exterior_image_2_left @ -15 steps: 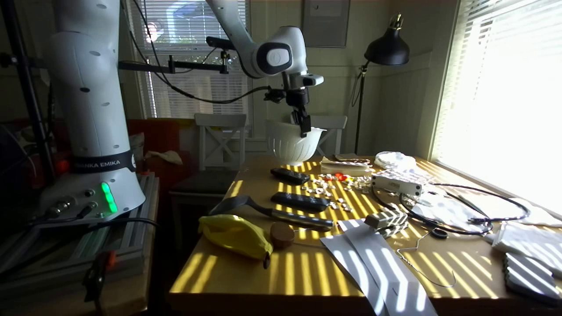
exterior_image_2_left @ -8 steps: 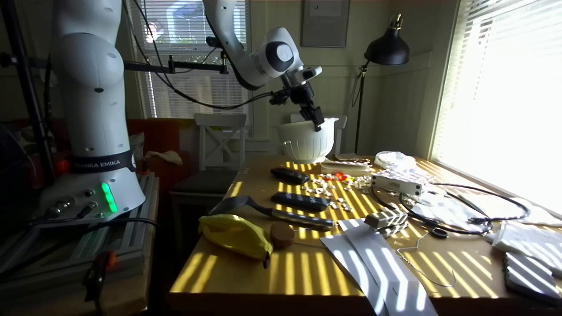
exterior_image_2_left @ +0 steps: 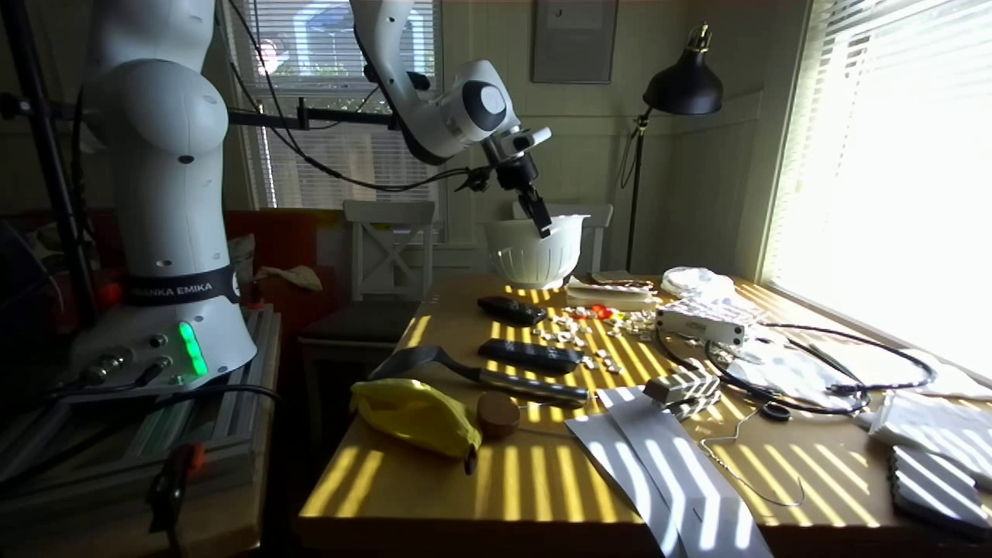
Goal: Move the banana bag, brown object and spatula to the right then place the white colander upright.
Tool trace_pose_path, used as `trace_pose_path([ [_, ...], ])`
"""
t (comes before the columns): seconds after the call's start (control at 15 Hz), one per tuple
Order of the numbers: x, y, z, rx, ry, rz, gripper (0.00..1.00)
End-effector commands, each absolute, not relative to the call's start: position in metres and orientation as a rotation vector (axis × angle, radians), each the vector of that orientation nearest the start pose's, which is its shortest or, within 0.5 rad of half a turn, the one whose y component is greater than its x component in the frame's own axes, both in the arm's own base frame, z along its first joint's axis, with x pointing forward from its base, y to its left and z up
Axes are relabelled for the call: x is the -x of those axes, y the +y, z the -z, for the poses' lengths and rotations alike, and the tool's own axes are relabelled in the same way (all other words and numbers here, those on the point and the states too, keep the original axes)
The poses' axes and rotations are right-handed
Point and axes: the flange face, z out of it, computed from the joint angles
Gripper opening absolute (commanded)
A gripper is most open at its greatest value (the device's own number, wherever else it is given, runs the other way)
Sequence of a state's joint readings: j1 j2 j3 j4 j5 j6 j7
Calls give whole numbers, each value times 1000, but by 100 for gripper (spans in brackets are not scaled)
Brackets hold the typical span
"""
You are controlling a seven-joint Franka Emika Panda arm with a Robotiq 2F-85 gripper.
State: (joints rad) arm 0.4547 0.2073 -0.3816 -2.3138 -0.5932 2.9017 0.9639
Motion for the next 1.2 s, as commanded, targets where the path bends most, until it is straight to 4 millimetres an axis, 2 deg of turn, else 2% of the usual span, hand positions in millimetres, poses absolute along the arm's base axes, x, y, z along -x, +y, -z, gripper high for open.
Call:
trace_pose_path([
  [0.0,-546,68,-288,3044,687,782,2],
  [0.27,-542,66,-271,3009,841,713,2],
  [0.87,-535,76,-255,2904,1034,611,2],
  [0.93,-534,76,-254,2890,1064,592,33],
  [1.0,-534,76,-254,2875,1086,574,35],
  [1.13,-534,77,-263,2860,1106,528,47],
])
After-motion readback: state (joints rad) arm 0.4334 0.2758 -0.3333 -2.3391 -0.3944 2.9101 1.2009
